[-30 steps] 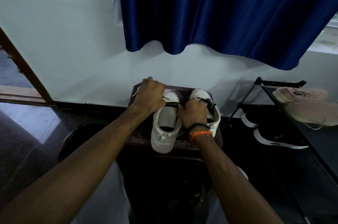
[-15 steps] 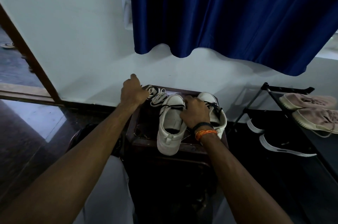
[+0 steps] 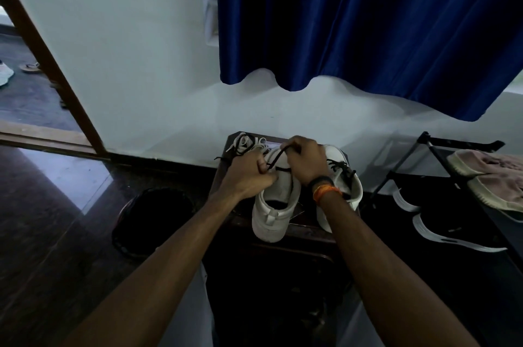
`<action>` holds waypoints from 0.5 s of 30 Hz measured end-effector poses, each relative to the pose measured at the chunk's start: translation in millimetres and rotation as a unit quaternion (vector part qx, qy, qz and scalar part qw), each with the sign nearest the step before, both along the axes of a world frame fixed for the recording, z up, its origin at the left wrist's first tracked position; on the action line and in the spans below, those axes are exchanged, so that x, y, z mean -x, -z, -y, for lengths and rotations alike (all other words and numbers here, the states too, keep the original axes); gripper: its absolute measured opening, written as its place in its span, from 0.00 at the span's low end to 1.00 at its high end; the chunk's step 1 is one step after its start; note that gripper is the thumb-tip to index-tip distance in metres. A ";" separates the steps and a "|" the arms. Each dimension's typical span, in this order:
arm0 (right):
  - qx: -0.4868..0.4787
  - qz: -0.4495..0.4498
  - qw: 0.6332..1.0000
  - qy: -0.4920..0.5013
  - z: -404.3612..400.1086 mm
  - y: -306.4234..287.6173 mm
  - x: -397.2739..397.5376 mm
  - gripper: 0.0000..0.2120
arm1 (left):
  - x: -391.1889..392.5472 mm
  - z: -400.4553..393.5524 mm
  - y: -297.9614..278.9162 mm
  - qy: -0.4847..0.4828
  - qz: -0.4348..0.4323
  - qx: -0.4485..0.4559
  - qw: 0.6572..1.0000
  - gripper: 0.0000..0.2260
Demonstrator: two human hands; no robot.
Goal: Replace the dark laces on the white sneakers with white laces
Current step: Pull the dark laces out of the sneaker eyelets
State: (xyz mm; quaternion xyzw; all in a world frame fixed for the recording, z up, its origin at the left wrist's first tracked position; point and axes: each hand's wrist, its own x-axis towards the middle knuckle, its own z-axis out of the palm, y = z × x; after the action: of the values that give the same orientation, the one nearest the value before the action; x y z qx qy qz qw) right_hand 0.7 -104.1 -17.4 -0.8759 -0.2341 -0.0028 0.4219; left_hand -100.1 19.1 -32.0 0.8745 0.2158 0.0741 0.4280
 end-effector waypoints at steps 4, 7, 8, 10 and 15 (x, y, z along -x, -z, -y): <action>-0.155 -0.166 0.971 0.073 9.9 -15.8 -9.7 0.15 | 4.1 -0.3 3.1 0.003 -0.015 -0.004 1.000 0.06; -0.189 -0.225 0.955 0.038 18.7 -20.2 -13.3 0.17 | 3.5 1.7 3.9 -0.002 0.001 -0.005 1.000 0.07; -0.184 -0.234 0.955 0.015 20.6 -21.9 -12.8 0.16 | 2.9 1.8 4.0 -0.005 0.006 -0.006 1.000 0.08; -0.158 -0.235 0.958 -0.035 24.0 -26.6 -10.3 0.13 | 0.3 2.6 3.7 -0.001 0.017 -0.021 1.000 0.11; -0.103 -0.194 0.972 -0.087 23.0 -37.6 -5.4 0.06 | -13.0 10.4 -2.9 0.030 0.046 -0.046 0.997 0.01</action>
State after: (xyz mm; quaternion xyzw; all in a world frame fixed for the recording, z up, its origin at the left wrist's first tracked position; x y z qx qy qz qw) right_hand 6.0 -127.1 20.2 -0.7879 -0.2214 0.1794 0.5459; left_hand -87.2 8.7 -29.1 0.8950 0.1656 0.1108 0.3991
